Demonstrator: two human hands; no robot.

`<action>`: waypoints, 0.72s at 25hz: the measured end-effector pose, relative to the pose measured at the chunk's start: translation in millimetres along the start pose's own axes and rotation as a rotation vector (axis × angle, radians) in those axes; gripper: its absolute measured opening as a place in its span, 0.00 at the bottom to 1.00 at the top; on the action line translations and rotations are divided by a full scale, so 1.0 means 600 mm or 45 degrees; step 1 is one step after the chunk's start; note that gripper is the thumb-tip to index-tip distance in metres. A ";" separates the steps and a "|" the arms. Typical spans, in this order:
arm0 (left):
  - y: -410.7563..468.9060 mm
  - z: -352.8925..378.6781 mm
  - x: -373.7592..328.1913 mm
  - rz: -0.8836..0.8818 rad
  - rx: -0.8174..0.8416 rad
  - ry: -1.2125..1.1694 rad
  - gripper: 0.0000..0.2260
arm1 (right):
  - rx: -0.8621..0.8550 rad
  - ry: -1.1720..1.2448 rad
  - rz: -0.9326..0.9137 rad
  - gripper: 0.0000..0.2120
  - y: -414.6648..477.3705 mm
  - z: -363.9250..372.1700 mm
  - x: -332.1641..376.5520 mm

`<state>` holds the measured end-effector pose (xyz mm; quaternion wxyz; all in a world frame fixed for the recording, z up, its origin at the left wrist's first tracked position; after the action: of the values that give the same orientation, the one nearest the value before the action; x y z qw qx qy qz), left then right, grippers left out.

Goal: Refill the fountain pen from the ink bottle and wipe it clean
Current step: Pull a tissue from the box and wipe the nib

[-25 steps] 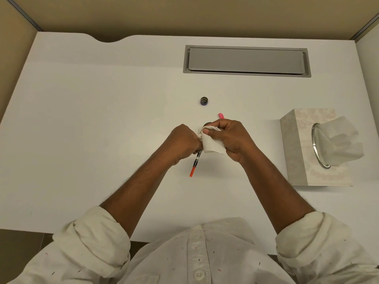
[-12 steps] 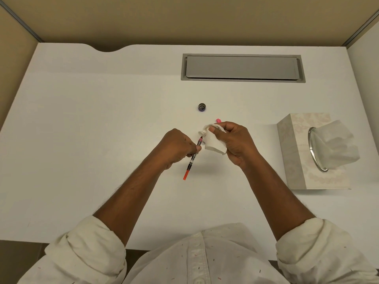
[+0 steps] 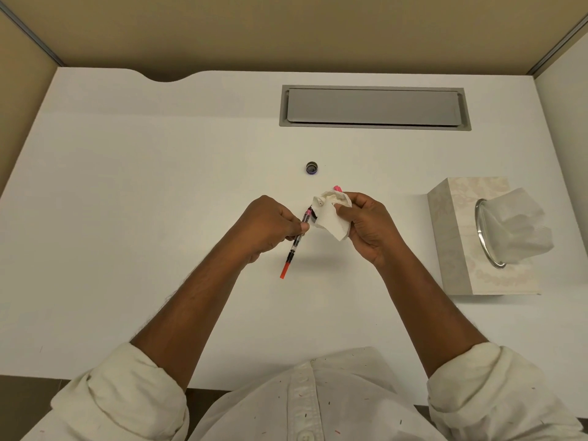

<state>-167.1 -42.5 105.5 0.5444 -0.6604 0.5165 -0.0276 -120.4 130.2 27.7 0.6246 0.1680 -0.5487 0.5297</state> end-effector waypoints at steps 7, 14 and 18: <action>-0.010 -0.019 0.006 0.028 0.001 -0.082 0.07 | 0.022 0.131 0.158 0.11 -0.015 0.010 0.000; -0.017 -0.033 0.024 0.036 0.029 -0.214 0.04 | -0.025 -0.497 -0.296 0.08 -0.032 0.017 0.043; -0.021 -0.038 0.031 0.046 0.023 -0.271 0.03 | -0.053 -0.694 -0.436 0.09 -0.044 0.024 0.062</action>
<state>-164.0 -73.1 114.5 0.6024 -0.6453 0.4673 0.0478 -111.7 126.4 74.8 0.5381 0.3809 -0.6701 0.3411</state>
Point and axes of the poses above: each hand's wrist, its own y-axis towards the middle knuckle, its own z-axis out of the palm, x = y × z, the point moved 6 cm from there along y, towards the middle knuckle, and after that the axes turned 13 degrees about -z, right-handed, at the moved point
